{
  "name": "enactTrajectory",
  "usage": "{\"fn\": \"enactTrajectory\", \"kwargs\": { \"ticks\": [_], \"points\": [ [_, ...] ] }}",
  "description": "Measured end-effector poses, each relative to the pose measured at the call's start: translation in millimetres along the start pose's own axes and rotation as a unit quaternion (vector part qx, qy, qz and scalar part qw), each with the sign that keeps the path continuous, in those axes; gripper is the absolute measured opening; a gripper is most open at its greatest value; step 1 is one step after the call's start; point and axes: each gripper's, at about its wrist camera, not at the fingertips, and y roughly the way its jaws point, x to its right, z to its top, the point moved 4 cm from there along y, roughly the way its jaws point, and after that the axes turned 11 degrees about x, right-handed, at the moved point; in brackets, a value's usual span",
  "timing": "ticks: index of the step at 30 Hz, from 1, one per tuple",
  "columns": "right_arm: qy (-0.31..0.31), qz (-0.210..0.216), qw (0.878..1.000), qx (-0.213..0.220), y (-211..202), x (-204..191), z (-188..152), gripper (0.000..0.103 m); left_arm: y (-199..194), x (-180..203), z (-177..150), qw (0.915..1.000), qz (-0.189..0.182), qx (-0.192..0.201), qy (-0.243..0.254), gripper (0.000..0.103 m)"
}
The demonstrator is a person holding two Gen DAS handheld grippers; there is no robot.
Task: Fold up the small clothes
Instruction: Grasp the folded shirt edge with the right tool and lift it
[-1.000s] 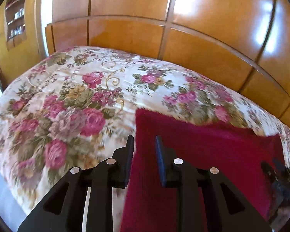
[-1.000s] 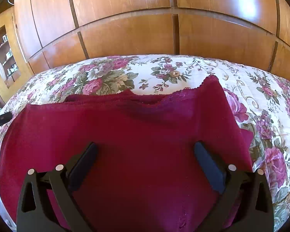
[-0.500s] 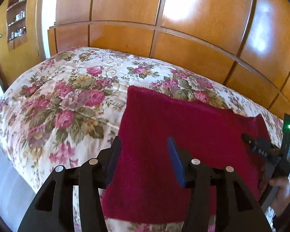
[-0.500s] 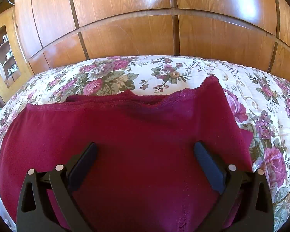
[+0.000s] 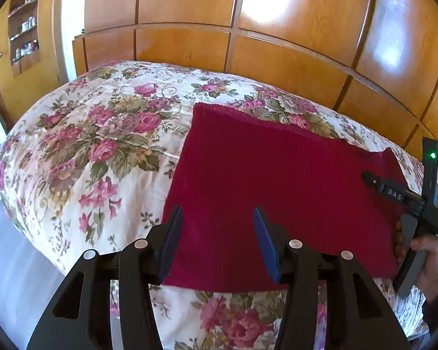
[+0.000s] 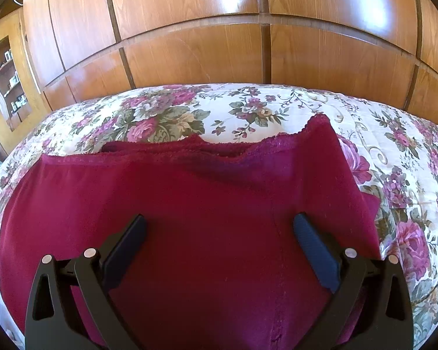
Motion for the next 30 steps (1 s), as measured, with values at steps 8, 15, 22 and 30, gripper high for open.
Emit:
{"fn": "enactTrajectory", "kwargs": {
  "ticks": [8,15,22,30],
  "points": [
    [-0.014,0.015,1.0,-0.019,-19,0,-4,0.1,-5,1,-12,0.9999,0.002,-0.01,0.009,0.049],
    [0.032,0.059,0.998,-0.016,-66,22,-10,0.1,-6,5,-16,0.9998,0.001,-0.01,0.019,0.049],
    [0.144,0.064,0.987,-0.001,-96,74,-23,0.097,-8,19,-20,0.9992,-0.028,-0.007,0.029,0.049],
    [0.217,0.086,0.972,-0.031,-79,101,-50,0.071,-8,37,-21,0.9968,-0.068,-0.013,0.04,0.049]
  ]
}}
